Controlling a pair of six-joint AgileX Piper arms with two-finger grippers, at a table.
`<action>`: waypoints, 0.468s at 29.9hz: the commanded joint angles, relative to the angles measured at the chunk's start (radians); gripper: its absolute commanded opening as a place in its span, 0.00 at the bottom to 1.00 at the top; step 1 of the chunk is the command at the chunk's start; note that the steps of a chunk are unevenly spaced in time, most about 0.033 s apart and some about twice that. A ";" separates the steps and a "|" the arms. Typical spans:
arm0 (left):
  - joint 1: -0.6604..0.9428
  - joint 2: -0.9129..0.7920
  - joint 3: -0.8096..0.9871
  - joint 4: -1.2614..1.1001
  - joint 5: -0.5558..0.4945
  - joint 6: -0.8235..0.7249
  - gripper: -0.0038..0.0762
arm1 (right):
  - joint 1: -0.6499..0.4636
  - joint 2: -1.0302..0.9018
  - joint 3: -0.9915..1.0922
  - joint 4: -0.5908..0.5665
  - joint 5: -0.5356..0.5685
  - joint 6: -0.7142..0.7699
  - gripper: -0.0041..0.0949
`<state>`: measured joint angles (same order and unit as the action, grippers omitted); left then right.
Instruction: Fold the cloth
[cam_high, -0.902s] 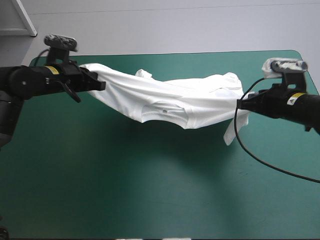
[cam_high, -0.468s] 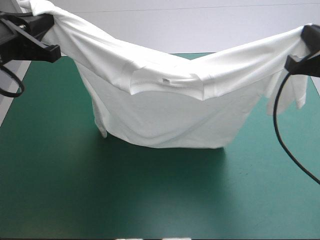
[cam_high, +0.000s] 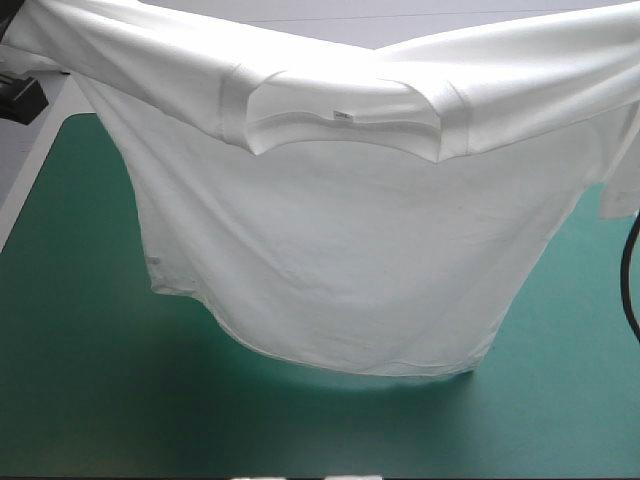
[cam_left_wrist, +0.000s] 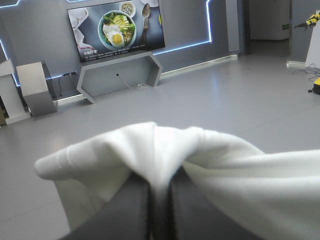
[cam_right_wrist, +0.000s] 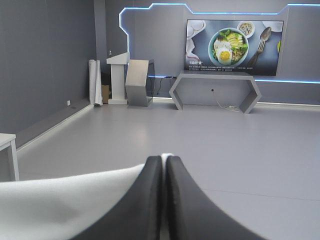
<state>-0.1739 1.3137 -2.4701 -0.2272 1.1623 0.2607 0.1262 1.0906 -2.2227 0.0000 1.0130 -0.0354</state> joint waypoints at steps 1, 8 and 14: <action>-0.003 -0.005 -0.002 -0.001 -0.078 0.007 0.04 | 0.000 0.016 -0.019 -0.018 -0.105 -0.010 0.03; -0.003 0.054 0.136 -0.001 -0.107 0.030 0.04 | 0.000 0.185 -0.019 0.000 -0.077 -0.017 0.03; -0.003 0.146 0.278 0.001 -0.254 0.030 0.04 | 0.000 0.380 -0.019 0.000 -0.140 -0.018 0.03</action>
<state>-0.1739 1.4476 -2.2209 -0.2210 1.0629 0.2924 0.1262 1.4152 -2.2273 0.0000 0.9938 -0.0447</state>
